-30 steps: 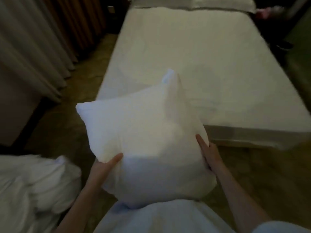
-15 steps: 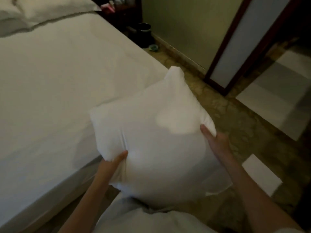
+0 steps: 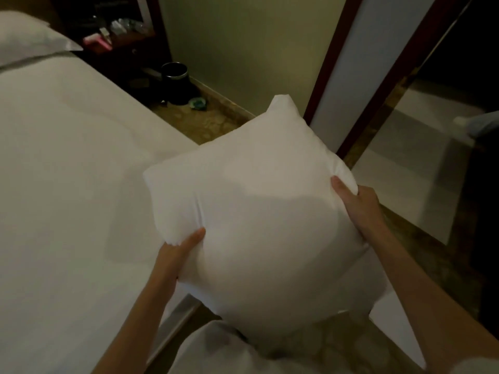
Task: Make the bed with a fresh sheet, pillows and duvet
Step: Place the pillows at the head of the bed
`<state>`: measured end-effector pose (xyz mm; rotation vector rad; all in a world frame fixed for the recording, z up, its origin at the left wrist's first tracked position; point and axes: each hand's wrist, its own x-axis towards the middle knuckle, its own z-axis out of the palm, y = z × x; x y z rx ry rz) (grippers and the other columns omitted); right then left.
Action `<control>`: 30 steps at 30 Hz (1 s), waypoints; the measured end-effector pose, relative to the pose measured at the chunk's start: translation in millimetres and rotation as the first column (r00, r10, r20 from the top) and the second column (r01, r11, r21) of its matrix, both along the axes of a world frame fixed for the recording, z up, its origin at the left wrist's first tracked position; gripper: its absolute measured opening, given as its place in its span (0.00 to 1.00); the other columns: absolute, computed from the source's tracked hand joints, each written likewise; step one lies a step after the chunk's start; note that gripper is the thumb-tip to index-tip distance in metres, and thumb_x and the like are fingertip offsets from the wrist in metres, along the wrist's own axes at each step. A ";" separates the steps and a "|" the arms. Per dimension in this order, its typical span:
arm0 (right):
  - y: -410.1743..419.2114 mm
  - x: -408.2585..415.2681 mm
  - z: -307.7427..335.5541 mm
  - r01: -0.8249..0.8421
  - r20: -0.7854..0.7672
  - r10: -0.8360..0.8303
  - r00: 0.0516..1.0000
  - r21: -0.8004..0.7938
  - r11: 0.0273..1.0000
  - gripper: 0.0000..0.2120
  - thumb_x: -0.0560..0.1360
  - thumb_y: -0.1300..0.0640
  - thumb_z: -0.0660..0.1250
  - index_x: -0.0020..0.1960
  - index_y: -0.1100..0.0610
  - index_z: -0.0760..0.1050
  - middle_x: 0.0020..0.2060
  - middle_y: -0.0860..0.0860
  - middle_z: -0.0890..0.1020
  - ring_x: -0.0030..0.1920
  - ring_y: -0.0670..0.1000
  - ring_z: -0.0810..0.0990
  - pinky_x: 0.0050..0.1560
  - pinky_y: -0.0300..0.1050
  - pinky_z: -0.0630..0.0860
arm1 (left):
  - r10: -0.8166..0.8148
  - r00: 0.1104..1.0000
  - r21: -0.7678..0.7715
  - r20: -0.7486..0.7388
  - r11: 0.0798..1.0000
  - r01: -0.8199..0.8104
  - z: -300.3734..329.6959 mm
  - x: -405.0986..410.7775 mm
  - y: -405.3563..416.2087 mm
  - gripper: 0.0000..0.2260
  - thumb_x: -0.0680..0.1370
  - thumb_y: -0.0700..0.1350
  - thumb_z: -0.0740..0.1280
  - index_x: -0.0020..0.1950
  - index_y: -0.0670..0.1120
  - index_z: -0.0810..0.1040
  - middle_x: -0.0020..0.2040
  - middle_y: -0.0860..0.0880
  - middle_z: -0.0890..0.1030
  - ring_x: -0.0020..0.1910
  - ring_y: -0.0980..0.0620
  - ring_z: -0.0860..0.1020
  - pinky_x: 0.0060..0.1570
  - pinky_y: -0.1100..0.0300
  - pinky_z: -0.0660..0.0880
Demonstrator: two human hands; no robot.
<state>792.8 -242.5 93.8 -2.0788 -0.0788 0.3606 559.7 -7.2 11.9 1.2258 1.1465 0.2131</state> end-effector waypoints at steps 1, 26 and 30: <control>9.2 21.2 4.6 -0.004 -0.005 0.004 1.000 0.011 1.000 0.21 0.78 0.45 0.63 0.58 0.62 0.75 0.44 0.52 0.75 0.36 0.45 0.72 0.42 0.41 0.70 | 0.004 1.000 0.003 -0.010 1.000 -0.004 2.3 21.7 12.8 0.38 0.65 0.56 0.76 0.71 0.42 0.69 0.65 0.43 0.75 0.60 0.41 0.75 0.60 0.44 0.73; 209.6 592.2 -26.5 -0.347 -0.056 0.346 0.936 -0.289 0.892 0.32 0.75 0.36 0.63 0.58 0.65 0.78 0.51 0.60 0.81 0.55 0.58 0.79 0.51 0.47 0.72 | 0.297 0.953 -0.158 -0.052 0.940 -0.301 -36.3 519.6 110.0 0.35 0.70 0.53 0.75 0.70 0.39 0.69 0.68 0.40 0.72 0.65 0.41 0.72 0.65 0.48 0.69; 283.7 643.8 -29.2 -0.476 -0.044 0.482 0.875 -0.266 0.838 0.39 0.72 0.31 0.61 0.59 0.67 0.77 0.56 0.64 0.80 0.58 0.62 0.78 0.55 0.49 0.72 | 0.395 0.918 -0.113 -0.037 0.911 -0.397 -22.0 548.3 141.1 0.32 0.66 0.55 0.76 0.67 0.46 0.73 0.59 0.46 0.77 0.54 0.47 0.75 0.61 0.49 0.72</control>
